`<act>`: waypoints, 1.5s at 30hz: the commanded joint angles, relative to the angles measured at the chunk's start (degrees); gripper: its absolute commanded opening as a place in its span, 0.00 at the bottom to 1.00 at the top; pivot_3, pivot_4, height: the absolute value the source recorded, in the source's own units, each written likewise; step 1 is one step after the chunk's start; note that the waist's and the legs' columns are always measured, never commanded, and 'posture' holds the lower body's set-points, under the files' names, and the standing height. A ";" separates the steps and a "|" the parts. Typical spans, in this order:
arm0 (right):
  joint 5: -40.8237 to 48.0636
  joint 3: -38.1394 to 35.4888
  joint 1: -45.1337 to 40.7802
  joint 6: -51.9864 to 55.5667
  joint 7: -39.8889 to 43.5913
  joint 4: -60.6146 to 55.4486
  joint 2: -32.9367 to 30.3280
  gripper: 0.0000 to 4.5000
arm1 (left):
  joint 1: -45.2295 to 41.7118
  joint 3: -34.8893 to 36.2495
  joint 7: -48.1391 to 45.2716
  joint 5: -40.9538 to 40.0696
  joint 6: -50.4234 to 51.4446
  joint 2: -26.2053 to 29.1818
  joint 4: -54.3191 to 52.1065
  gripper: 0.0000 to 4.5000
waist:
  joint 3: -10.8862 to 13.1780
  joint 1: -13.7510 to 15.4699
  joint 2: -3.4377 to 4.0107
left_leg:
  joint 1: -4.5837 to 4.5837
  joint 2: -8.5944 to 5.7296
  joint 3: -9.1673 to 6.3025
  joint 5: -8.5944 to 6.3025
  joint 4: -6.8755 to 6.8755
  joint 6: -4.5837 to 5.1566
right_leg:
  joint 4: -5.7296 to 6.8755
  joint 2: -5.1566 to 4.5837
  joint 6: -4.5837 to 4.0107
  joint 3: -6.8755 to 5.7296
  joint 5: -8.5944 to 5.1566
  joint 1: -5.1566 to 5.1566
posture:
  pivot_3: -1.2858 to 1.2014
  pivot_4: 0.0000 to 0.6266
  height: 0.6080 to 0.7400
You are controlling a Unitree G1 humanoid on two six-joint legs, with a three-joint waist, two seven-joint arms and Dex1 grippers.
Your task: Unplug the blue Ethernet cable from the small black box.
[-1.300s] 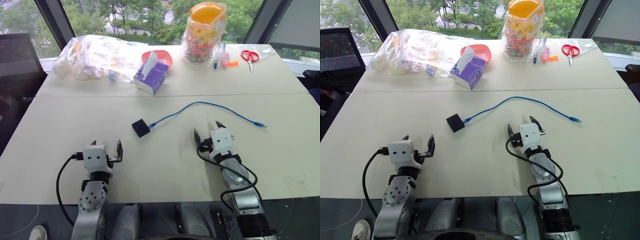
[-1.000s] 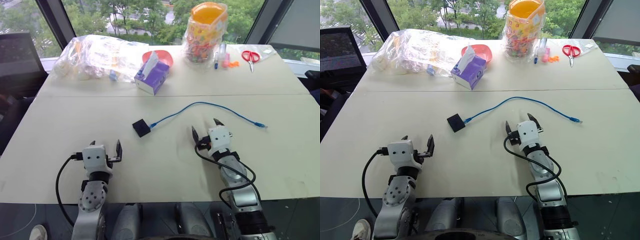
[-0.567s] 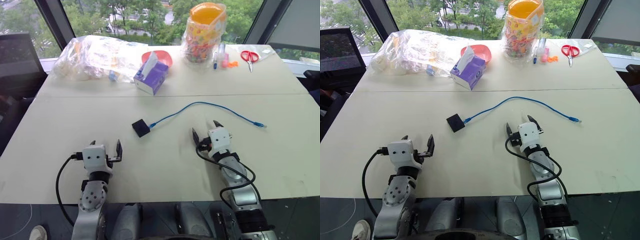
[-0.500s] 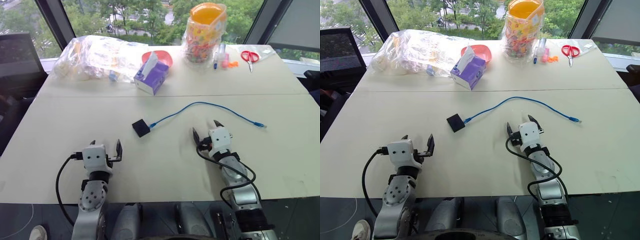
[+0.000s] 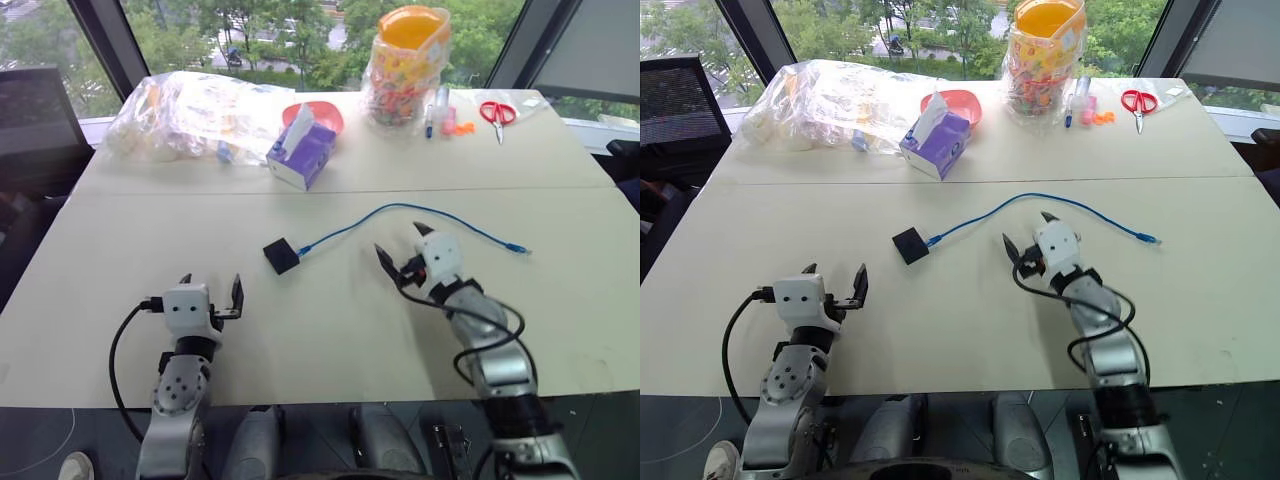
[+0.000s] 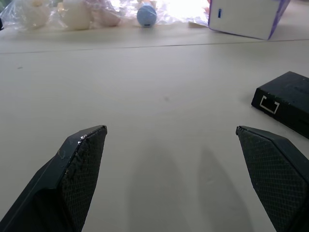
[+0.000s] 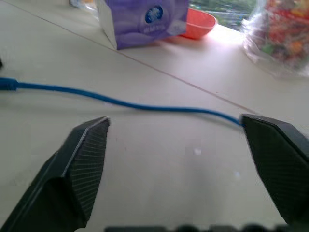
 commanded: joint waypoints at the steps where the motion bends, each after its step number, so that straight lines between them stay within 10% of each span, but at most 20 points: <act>1: 4.54 3.71 -8.67 1.74 15.57 3.66 -4.11 1.00 | -0.84 1.05 -2.40 -1.23 -1.83 1.70 -0.57 0.99 | 0.00 0.03 -0.01 | 0.01 0.00 0.00 0.00 0.02 0.00 | 0.04 0.01 0.00 -0.01 0.00 0.00 | 0.52 0.24 1.00; 11: -2.36 16.27 -40.42 -7.60 41.46 41.86 -0.72 1.00 | -3.45 7.34 -19.64 -14.61 4.35 15.99 -1.89 0.99 | 0.04 -0.30 0.05 | 0.02 0.01 0.00 0.00 0.05 0.00 | 0.52 0.04 0.05 -0.02 0.00 -0.26 | 0.52 0.24 1.00; 26: -14.44 17.23 -53.98 -14.79 35.20 75.36 11.55 1.00 | -4.11 12.52 -22.99 -13.66 1.42 21.72 -0.65 0.99 | 0.06 -0.32 0.07 | -0.09 0.01 0.00 0.02 -0.14 -0.03 | 0.81 0.02 0.09 -0.02 0.03 -0.62 | 0.52 0.24 1.00; 29: -14.98 16.19 -54.58 -13.77 35.30 76.21 12.44 0.81 | -3.87 13.29 -22.41 -13.66 1.14 21.53 -0.55 1.00 | 0.06 -0.32 0.07 | -0.08 0.01 -0.01 0.02 -0.14 -0.04 | 0.86 0.03 0.08 -0.02 0.03 -0.63 | 0.52 0.24 1.00; 36: -17.09 15.21 -54.67 -12.01 35.28 77.13 13.72 0.03 | -2.04 14.63 -21.52 -13.95 0.84 20.94 -1.55 1.00 | 0.06 -0.77 0.07 | -0.08 0.01 -0.01 0.02 -0.14 -0.04 | 0.86 0.03 0.09 -0.02 0.03 -0.63 | 0.52 0.24 1.00; 45: -14.07 10.36 -55.62 -5.26 45.34 76.19 13.02 0.01 | -2.67 12.02 -29.09 -10.70 -5.26 26.97 -2.43 1.00 | 0.08 -1.12 0.10 | -0.09 0.01 -0.01 0.03 -0.14 -0.04 | 0.87 0.04 0.09 -0.02 0.03 -0.65 | 0.52 0.24 1.00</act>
